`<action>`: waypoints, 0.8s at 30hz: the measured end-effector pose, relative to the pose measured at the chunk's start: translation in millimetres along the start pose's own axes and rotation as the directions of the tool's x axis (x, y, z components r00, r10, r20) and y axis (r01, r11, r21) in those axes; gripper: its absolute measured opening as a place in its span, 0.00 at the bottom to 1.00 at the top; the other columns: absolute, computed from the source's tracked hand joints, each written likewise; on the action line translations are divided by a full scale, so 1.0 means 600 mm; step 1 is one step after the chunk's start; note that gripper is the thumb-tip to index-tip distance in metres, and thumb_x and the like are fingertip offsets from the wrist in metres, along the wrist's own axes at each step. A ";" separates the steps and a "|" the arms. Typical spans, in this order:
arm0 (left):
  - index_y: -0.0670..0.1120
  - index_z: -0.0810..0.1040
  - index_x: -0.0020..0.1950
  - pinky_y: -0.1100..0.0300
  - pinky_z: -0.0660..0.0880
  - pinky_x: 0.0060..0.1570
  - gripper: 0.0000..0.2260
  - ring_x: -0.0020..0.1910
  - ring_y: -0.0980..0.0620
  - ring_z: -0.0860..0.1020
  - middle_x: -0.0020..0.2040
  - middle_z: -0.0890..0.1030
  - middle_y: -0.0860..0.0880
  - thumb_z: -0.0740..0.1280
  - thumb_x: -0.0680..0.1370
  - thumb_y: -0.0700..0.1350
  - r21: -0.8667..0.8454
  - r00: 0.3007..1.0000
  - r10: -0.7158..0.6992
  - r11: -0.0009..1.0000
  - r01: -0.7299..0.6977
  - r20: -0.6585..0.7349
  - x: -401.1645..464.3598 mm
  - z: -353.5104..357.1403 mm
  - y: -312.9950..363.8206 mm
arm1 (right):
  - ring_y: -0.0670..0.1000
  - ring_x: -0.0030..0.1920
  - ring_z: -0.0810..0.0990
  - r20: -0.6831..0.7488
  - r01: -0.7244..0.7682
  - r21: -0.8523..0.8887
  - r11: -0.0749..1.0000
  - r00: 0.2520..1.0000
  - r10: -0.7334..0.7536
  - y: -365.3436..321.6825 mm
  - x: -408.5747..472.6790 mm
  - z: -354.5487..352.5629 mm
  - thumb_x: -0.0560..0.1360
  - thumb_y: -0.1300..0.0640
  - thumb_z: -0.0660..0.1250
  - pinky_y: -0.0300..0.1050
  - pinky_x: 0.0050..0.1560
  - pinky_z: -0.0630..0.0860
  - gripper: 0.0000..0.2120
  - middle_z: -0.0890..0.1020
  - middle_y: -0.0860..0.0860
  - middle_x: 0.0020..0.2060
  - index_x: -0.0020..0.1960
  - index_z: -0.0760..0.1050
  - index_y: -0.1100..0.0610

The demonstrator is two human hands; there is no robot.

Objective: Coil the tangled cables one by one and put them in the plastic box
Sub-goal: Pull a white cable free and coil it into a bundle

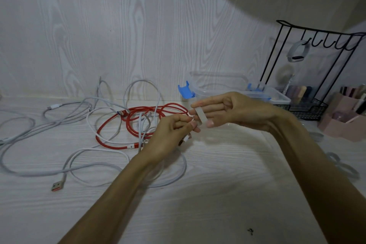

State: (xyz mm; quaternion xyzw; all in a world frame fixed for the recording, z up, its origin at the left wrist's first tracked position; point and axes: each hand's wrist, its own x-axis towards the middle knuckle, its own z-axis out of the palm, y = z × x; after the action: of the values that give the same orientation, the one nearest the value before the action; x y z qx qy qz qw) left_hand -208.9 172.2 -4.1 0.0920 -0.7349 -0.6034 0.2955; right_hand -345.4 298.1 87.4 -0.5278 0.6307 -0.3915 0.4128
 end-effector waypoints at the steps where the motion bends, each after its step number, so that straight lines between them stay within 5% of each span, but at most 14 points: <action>1: 0.47 0.80 0.45 0.71 0.72 0.32 0.05 0.31 0.62 0.77 0.36 0.84 0.55 0.65 0.78 0.40 -0.006 1.000 -0.006 1.000 0.006 0.020 0.000 0.001 0.000 | 0.48 0.58 0.80 0.052 -0.008 0.012 1.000 0.999 0.007 -0.004 -0.001 -0.006 0.63 0.64 0.73 0.35 0.53 0.77 0.26 0.82 0.50 0.56 0.60 0.75 0.54; 3: 0.47 0.80 0.45 0.71 0.71 0.30 0.05 0.30 0.62 0.76 0.36 0.84 0.55 0.65 0.78 0.40 -0.020 0.999 -0.011 1.000 0.012 0.049 0.000 0.004 0.000 | 0.48 0.57 0.81 0.077 -0.008 -0.038 0.999 0.997 0.011 -0.013 0.002 -0.014 0.65 0.62 0.73 0.34 0.51 0.77 0.22 0.83 0.51 0.54 0.58 0.77 0.55; 6: 0.46 0.80 0.47 0.72 0.68 0.27 0.04 0.30 0.63 0.76 0.36 0.84 0.55 0.65 0.78 0.40 -0.038 0.996 -0.032 0.999 0.035 0.083 -0.002 0.008 0.000 | 0.44 0.42 0.84 -0.106 -0.003 -0.243 0.970 0.994 -0.023 -0.018 0.017 -0.014 0.66 0.51 0.72 0.31 0.39 0.77 0.09 0.86 0.49 0.42 0.45 0.84 0.52; 9: 0.47 0.80 0.47 0.72 0.70 0.30 0.04 0.32 0.63 0.77 0.38 0.85 0.54 0.66 0.78 0.41 -0.046 0.993 -0.042 0.998 0.048 0.110 -0.003 0.009 0.001 | 0.39 0.33 0.77 -0.237 0.025 -0.381 0.924 0.964 -0.123 -0.008 0.034 -0.008 0.68 0.51 0.73 0.30 0.34 0.73 0.02 0.83 0.43 0.33 0.40 0.84 0.48; 14: 0.45 0.79 0.48 0.70 0.72 0.34 0.03 0.33 0.63 0.77 0.39 0.85 0.54 0.66 0.78 0.41 -0.056 0.990 -0.041 0.997 0.050 0.138 -0.005 0.010 0.001 | 0.43 0.45 0.83 -0.297 0.117 -0.359 0.926 0.926 -0.232 0.028 0.042 0.007 0.70 0.60 0.73 0.30 0.47 0.76 0.06 0.86 0.49 0.42 0.47 0.84 0.55; 19: 0.45 0.79 0.46 0.71 0.73 0.38 0.03 0.34 0.63 0.78 0.39 0.85 0.53 0.66 0.78 0.40 -0.033 0.986 -0.015 0.999 0.021 0.163 -0.008 0.016 -0.001 | 0.39 0.33 0.80 -0.311 -0.057 -0.462 0.885 0.945 -0.101 0.026 0.040 -0.003 0.67 0.60 0.76 0.30 0.41 0.75 0.09 0.85 0.52 0.35 0.42 0.79 0.49; 24: 0.46 0.79 0.47 0.73 0.72 0.38 0.04 0.33 0.64 0.78 0.37 0.85 0.56 0.65 0.78 0.39 -0.042 0.984 0.000 0.999 0.008 0.178 -0.011 0.020 0.005 | 0.35 0.30 0.77 -0.156 -0.093 -0.629 0.772 0.988 -0.008 0.007 0.044 -0.008 0.71 0.62 0.73 0.32 0.48 0.72 0.09 0.79 0.36 0.25 0.40 0.77 0.50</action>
State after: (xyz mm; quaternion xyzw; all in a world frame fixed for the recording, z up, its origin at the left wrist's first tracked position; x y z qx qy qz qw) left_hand -209.3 186.3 -4.9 0.0330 -0.7453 -0.6252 0.2292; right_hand -354.2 272.8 82.6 -0.5907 0.7666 -0.1848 0.1711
